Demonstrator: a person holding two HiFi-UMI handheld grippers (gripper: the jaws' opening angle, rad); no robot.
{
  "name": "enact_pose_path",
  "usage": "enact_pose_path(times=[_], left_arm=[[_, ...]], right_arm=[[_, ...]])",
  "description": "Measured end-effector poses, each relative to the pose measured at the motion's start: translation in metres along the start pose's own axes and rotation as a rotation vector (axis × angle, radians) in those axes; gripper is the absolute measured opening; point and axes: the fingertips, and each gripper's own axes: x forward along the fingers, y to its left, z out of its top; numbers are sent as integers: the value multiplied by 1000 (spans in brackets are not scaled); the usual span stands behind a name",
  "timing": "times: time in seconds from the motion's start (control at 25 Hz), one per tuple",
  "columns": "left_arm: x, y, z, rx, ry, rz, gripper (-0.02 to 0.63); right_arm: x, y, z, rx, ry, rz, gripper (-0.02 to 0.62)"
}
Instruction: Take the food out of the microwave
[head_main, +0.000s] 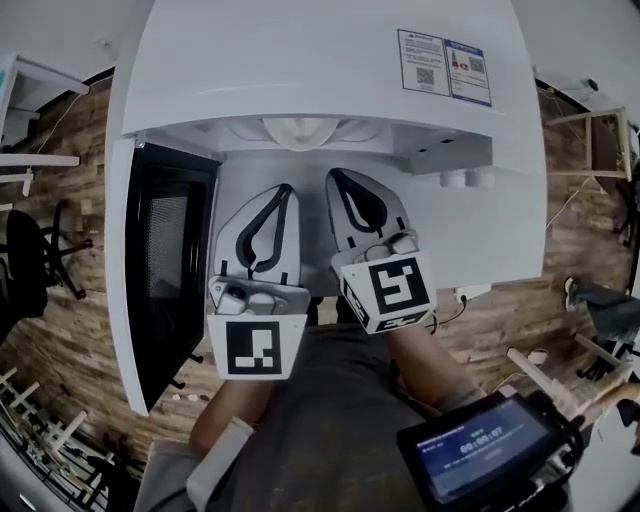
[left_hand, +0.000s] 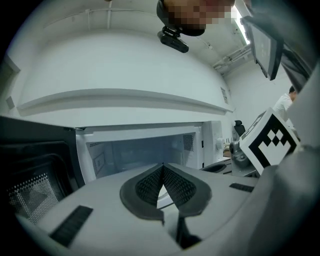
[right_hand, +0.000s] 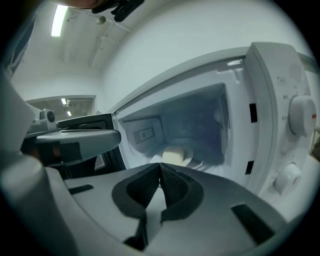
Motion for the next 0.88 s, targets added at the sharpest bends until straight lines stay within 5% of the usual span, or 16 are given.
enact_pose_path(times=[0.64,0.88], left_arm=[[19,11,-65,-30,-33,64,8],[12,15,-46,-93,-6,55,8]], right_arm=[[42,-10,-56,-66,-3,21,6],[40,-5,-44,227,30,73,6]])
